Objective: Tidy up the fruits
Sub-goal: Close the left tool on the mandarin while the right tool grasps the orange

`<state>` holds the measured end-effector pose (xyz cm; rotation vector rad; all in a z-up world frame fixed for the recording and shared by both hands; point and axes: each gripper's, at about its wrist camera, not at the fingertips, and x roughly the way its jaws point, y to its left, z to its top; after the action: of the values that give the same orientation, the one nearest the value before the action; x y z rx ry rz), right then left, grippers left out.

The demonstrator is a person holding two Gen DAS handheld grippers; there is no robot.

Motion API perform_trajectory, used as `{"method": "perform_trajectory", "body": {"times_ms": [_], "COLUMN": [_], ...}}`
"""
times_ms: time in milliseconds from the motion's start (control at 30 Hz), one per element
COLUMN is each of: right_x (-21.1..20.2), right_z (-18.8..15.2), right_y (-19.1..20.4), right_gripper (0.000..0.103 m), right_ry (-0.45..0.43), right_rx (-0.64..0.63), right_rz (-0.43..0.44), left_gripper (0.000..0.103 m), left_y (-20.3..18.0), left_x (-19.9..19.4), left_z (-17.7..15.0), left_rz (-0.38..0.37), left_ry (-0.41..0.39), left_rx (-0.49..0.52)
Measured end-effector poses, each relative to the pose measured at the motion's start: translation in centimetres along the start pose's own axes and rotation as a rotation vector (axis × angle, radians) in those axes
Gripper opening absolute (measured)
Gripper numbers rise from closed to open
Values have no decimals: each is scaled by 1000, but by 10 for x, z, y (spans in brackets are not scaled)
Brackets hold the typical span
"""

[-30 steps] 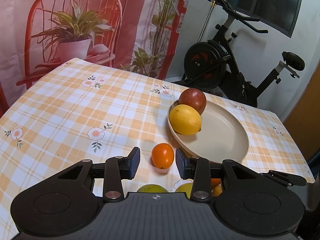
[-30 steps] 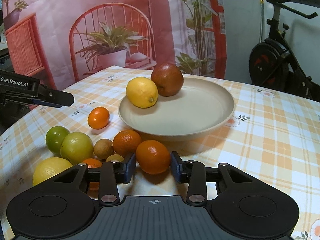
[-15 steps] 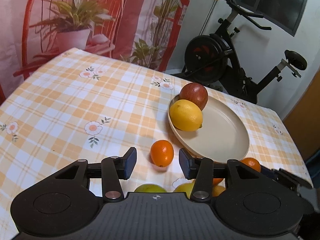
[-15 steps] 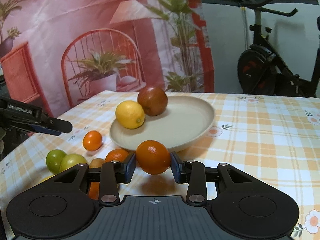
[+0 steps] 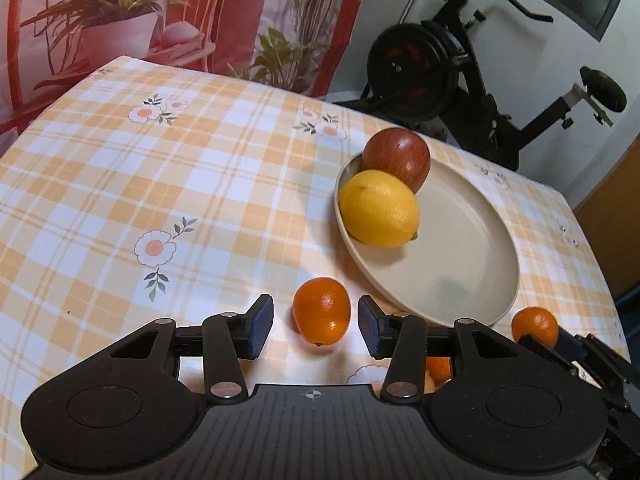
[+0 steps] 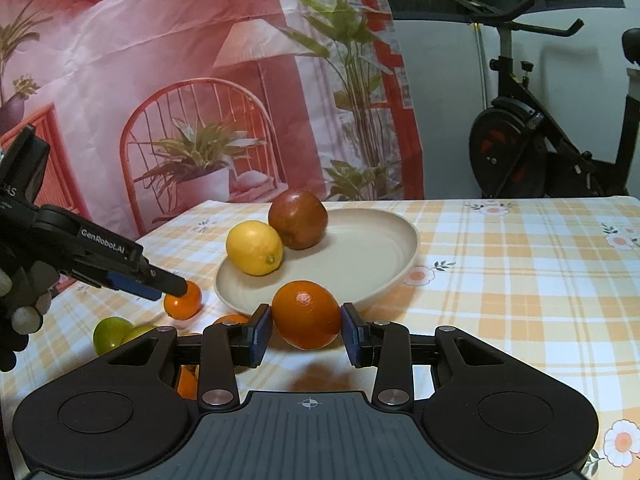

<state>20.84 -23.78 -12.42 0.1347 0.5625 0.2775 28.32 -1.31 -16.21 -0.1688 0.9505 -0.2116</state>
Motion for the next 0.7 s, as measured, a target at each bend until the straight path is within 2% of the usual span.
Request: {"method": "perform_trajectory", "body": {"times_ms": [433,533,567,700], "right_x": [1,1,1,2], "right_z": [-1,-1,-1,-1], "right_y": [1,1,1,1], "right_gripper": [34,34,34,34], "right_ry": [10,11,12,13], "right_rx": [3,3,4,5], "right_rz": [3,3,3,2], "left_gripper": [48,42,37,36], "left_y": [-1,-1,-1,-4], "left_x": [14,16,16,15], "left_z": [2,1,1,0], "left_rz": [3,1,-6,-2], "left_ry": [27,30,30,25], "left_rx": [4,6,8,26]}}
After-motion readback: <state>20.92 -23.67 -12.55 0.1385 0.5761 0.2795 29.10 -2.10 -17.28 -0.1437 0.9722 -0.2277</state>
